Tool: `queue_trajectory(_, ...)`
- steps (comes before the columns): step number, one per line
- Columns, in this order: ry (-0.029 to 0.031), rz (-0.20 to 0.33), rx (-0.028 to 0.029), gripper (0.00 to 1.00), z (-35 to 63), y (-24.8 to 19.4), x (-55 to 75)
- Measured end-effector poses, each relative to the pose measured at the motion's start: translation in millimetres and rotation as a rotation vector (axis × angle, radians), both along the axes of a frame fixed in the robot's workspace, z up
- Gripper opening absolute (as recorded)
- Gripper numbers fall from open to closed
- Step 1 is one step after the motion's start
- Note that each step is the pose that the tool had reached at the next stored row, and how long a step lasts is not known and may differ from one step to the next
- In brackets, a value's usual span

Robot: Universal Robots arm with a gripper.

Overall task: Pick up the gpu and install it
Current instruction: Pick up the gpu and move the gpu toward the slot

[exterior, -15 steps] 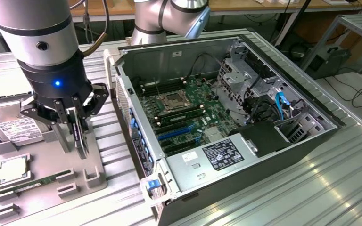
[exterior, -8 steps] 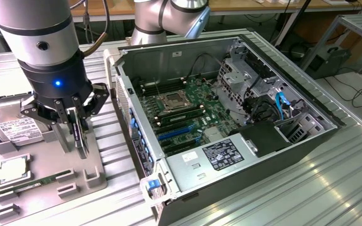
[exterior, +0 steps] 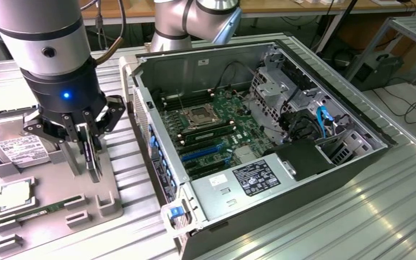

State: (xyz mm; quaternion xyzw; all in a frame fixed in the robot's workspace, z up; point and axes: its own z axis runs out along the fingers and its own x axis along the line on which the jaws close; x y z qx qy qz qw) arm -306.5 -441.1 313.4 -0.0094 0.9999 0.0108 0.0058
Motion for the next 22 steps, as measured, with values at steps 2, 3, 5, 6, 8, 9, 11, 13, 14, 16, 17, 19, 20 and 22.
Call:
queue_trajectory(2,-0.0003,0.000,0.0002,0.28,3.7,0.0,0.0)
queue_trajectory(3,-0.0003,0.000,0.0002,0.28,5.2,0.0,0.0)
queue_trajectory(5,-0.0004,0.000,0.0002,0.28,8.6,0.0,0.0)
queue_trajectory(6,-0.0003,0.000,0.0002,0.28,10.4,0.0,0.0)
queue_trajectory(8,-0.0003,0.000,0.0002,0.28,13.6,0.0,0.0)
queue_trajectory(9,-0.0003,0.000,0.0002,0.28,14.9,0.0,0.0)
queue_trajectory(11,-0.0004,0.000,0.0002,0.28,17.7,0.0,0.0)
queue_trajectory(13,-0.0003,0.000,0.0002,0.28,20.8,0.0,0.0)
queue_trajectory(14,-0.0003,0.000,0.0002,0.28,22.1,0.0,0.0)
queue_trajectory(16,-0.0003,0.000,0.0002,0.28,24.6,0.0,0.0)
queue_trajectory(17,-0.0003,0.000,0.0002,0.28,26.1,0.0,0.0)
queue_trajectory(19,-0.0003,0.000,0.0002,0.28,28.2,0.0,0.0)
queue_trajectory(20,-0.0003,0.000,0.0002,0.28,29.1,0.0,0.0)
queue_trajectory(22,-0.0004,0.000,0.0002,0.28,31.5,0.0,-0.1)
